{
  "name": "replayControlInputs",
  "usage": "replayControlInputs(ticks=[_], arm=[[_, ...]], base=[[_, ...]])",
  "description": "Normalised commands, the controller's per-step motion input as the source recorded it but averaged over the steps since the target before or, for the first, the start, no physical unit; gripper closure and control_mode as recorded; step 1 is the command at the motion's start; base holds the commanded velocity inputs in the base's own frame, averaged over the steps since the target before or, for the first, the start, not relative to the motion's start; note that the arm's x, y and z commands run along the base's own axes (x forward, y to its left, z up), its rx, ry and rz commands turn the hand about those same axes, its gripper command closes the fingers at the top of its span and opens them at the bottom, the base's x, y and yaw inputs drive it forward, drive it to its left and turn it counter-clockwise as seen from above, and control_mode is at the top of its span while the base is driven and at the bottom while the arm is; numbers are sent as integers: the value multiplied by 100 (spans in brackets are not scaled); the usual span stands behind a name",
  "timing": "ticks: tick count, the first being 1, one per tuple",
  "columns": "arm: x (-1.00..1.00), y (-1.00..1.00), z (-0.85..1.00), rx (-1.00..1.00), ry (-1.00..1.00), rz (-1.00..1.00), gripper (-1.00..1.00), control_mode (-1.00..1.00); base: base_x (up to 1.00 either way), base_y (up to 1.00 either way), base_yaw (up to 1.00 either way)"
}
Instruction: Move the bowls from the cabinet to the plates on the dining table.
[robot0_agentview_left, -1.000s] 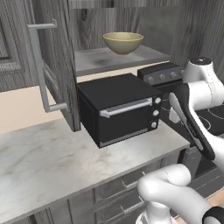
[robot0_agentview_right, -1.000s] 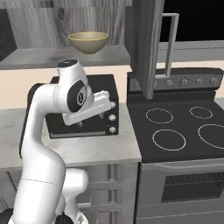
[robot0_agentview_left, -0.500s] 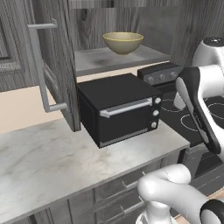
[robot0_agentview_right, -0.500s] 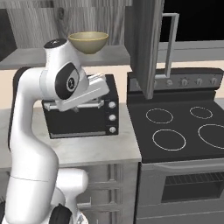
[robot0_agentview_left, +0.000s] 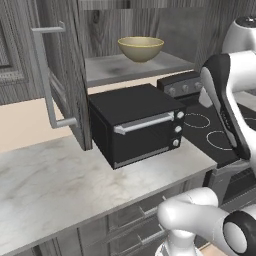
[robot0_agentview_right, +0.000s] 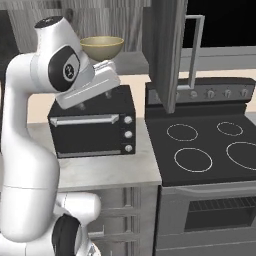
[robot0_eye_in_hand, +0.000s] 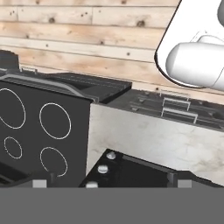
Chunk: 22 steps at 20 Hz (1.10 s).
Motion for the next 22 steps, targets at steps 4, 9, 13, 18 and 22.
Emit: replayControlInputs(ticks=[4, 9, 13, 18, 22], arm=[[0, 1, 34, 0, -3, 0, -100, -100], [0, 11, 30, -5, -6, 0, -100, -100], [0, 9, 18, -14, -11, 0, -100, -100], [0, 1, 6, -13, -13, 0, -100, -100], [13, 5, 3, -10, -8, 0, -100, -100]], base=[[0, 0, 0], [0, 0, 0], [0, 0, 0], [0, 0, 0], [0, 0, 0]])
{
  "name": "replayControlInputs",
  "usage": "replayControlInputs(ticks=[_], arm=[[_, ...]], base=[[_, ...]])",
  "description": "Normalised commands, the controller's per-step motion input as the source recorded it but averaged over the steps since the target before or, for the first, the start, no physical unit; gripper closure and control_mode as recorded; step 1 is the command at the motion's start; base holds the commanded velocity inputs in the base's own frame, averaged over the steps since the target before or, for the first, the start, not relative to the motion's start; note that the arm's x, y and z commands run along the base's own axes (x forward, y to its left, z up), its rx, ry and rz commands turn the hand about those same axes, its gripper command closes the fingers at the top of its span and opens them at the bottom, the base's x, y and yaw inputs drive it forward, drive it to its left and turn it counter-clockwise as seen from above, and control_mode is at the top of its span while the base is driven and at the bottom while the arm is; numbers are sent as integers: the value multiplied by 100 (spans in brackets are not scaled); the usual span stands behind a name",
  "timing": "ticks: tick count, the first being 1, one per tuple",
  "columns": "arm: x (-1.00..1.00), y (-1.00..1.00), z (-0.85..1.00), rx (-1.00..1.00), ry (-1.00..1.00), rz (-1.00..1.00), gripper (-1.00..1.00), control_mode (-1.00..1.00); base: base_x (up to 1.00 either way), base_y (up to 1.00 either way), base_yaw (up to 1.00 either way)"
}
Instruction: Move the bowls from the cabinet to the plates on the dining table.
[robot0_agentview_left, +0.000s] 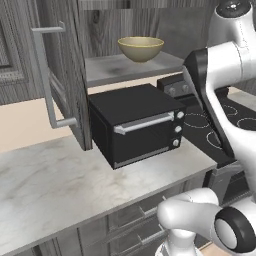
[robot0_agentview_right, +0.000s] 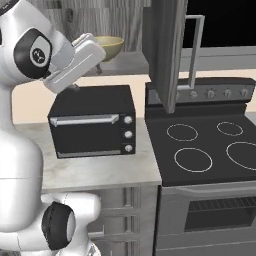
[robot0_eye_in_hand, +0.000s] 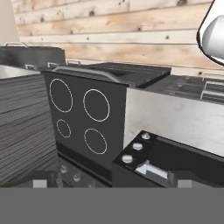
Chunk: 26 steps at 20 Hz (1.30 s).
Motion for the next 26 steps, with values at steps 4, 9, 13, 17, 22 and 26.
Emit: replayControlInputs(ticks=[4, 9, 13, 17, 22, 26], arm=[[28, 18, 10, -9, -4, 0, -100, -100], [29, 25, 26, -3, 0, 4, -100, -100], [30, 27, 28, -2, 0, 10, -100, -100], [27, 24, 17, -5, 0, 16, -100, -100], [28, 11, 5, -11, 0, 20, -100, -100], [22, 1, 0, -18, 0, 22, -100, -100]], base=[[0, 0, 0], [0, 0, 0], [0, 0, 0], [0, 0, 0], [0, 0, 0], [0, 0, 0]])
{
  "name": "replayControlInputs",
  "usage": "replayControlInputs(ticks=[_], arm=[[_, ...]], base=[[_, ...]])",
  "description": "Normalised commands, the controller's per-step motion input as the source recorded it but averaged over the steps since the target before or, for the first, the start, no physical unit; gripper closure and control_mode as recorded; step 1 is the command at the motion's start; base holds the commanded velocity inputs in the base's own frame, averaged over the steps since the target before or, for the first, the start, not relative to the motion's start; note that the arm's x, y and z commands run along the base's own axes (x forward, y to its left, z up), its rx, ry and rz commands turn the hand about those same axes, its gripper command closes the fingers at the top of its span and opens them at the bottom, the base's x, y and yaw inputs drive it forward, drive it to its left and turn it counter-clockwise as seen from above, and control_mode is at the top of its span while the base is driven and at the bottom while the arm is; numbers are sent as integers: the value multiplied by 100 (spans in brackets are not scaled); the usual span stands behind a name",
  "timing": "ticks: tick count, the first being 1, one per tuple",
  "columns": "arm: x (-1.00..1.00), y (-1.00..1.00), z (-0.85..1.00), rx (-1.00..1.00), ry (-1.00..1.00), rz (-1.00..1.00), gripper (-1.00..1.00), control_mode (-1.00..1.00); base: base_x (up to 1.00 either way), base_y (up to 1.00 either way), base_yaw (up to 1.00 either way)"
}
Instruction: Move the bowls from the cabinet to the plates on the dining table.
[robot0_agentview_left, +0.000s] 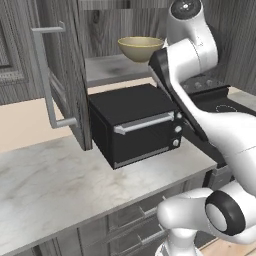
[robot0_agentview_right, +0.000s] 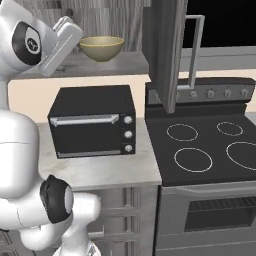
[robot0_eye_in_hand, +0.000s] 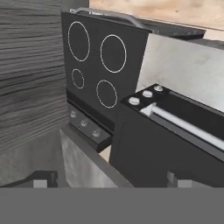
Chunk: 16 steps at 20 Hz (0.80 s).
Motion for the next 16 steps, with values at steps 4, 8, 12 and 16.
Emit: replayControlInputs(ticks=[4, 8, 12, 16], arm=[[23, 0, 0, -18, 0, 24, -100, -100], [29, -1, 0, -14, 0, 26, -100, -100], [48, -4, 0, -17, 0, 21, -100, -100], [50, -14, 5, -22, 0, 11, -100, -100]], base=[[0, 0, 0], [0, 0, 0], [0, 0, 0], [0, 0, 0]])
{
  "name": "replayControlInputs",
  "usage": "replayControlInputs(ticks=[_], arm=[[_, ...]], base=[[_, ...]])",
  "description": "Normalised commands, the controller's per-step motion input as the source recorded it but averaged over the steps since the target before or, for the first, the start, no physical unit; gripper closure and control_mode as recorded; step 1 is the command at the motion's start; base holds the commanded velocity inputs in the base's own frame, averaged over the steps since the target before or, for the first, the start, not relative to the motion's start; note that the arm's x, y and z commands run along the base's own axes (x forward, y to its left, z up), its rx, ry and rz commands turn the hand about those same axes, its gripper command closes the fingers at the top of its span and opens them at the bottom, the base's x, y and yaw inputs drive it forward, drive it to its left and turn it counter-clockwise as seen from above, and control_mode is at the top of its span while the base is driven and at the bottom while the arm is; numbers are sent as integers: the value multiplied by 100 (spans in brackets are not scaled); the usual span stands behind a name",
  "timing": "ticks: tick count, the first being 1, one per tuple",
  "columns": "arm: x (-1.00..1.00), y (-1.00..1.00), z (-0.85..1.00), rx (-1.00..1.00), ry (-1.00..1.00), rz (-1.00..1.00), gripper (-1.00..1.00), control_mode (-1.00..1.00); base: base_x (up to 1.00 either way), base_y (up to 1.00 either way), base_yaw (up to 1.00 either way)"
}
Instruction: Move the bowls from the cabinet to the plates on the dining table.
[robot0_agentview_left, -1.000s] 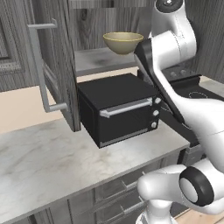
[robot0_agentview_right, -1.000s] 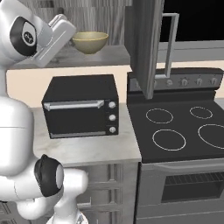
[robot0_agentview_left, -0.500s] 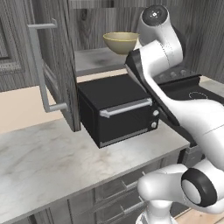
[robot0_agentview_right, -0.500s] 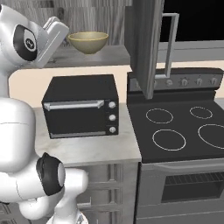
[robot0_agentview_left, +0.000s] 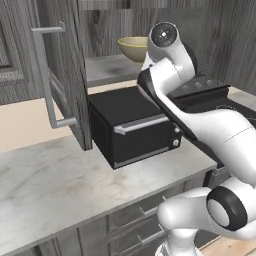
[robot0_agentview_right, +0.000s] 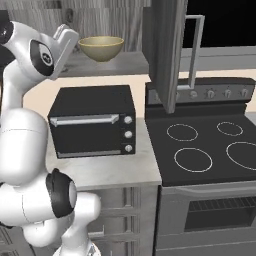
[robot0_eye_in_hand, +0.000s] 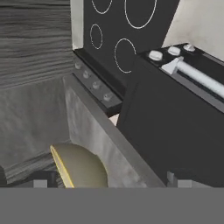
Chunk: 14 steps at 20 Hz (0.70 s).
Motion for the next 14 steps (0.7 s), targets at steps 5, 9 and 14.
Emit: replayControlInputs(ticks=[5, 9, 14], arm=[[38, -23, 41, -22, 0, 3, -100, -100], [40, -23, 47, -12, 0, 1, -100, -100], [24, -8, 20, 0, 1, 3, -100, -100]], base=[[0, 0, 0], [0, 0, 0], [0, 0, 0]])
